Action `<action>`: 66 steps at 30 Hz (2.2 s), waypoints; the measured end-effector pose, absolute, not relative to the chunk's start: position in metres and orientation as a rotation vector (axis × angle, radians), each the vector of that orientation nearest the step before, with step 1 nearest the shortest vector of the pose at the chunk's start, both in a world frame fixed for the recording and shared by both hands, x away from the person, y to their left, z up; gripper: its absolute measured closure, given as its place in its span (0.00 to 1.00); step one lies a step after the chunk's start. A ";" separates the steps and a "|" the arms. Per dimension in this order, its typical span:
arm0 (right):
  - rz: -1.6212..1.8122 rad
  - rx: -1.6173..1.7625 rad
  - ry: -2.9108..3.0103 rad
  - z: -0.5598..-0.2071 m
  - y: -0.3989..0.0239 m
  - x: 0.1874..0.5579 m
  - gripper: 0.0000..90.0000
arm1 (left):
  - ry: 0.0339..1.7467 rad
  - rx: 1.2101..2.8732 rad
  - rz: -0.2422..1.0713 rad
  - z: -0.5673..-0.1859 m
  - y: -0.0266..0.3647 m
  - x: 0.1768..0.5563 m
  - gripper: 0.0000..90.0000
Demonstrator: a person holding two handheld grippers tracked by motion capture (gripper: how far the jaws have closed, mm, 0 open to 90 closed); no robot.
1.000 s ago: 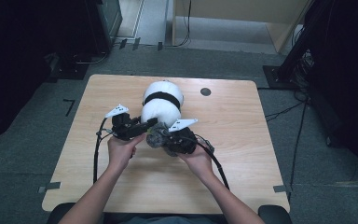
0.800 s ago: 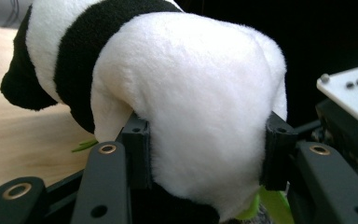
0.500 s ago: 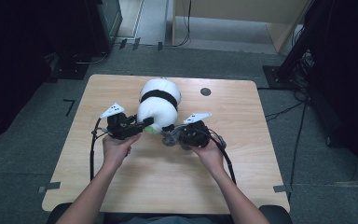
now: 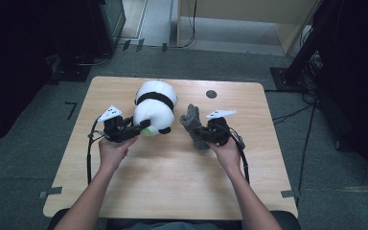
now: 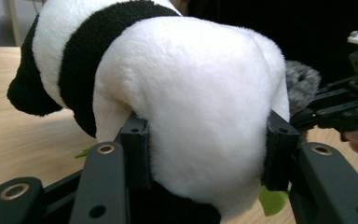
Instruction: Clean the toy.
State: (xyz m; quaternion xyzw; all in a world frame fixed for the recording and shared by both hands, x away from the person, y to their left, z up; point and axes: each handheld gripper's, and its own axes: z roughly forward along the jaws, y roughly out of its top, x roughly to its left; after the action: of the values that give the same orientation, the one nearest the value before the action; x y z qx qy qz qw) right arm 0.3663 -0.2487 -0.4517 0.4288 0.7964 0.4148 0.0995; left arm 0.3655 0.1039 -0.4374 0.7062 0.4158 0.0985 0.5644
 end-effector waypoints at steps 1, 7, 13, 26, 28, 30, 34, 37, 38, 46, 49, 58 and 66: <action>1.231 1.272 2.344 -0.451 -0.251 0.366 0.88 | 0.981 1.663 0.233 -0.438 0.106 0.367 0.54; 1.247 1.315 2.284 -0.444 -0.270 0.370 0.88 | 0.994 1.675 0.269 -0.441 0.116 0.370 0.53; 1.257 1.362 2.233 -0.439 -0.289 0.372 0.88 | 1.019 1.666 0.292 -0.443 0.128 0.374 0.53; 1.234 1.469 2.177 -0.447 -0.320 0.381 0.87 | 1.072 1.678 0.307 -0.450 0.151 0.383 0.53; 1.225 1.490 2.178 -0.452 -0.323 0.383 0.87 | 1.083 1.678 0.299 -0.451 0.155 0.384 0.53; 1.210 1.502 2.176 -0.455 -0.326 0.385 0.87 | 1.094 1.689 0.294 -0.453 0.158 0.387 0.52; 1.184 1.528 2.156 -0.462 -0.332 0.388 0.85 | 1.114 1.696 0.277 -0.458 0.165 0.391 0.51; 1.184 1.544 2.141 -0.468 -0.339 0.392 0.85 | 1.128 1.713 0.271 -0.462 0.167 0.393 0.50; 1.190 1.553 2.134 -0.471 -0.342 0.393 0.84 | 1.133 1.713 0.266 -0.463 0.168 0.394 0.50; 1.221 1.579 2.073 -0.479 -0.352 0.399 0.75 | 1.115 1.750 0.287 -0.466 0.167 0.395 0.36; 1.223 1.572 2.072 -0.479 -0.352 0.399 0.66 | 1.112 1.777 0.283 -0.468 0.166 0.395 0.28; 1.196 1.537 2.069 -0.480 -0.349 0.400 0.52 | 1.094 1.805 0.269 -0.465 0.166 0.397 0.17; 1.235 1.495 2.050 -0.474 -0.344 0.398 0.45 | 1.095 1.811 0.254 -0.461 0.166 0.397 0.16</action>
State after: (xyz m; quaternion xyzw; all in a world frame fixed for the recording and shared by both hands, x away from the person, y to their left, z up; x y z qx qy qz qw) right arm 0.3981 -0.3438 -0.4744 0.5232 0.7172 0.4320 0.1591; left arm 0.3968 0.1663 -0.4615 0.7435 0.4494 0.1043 0.4841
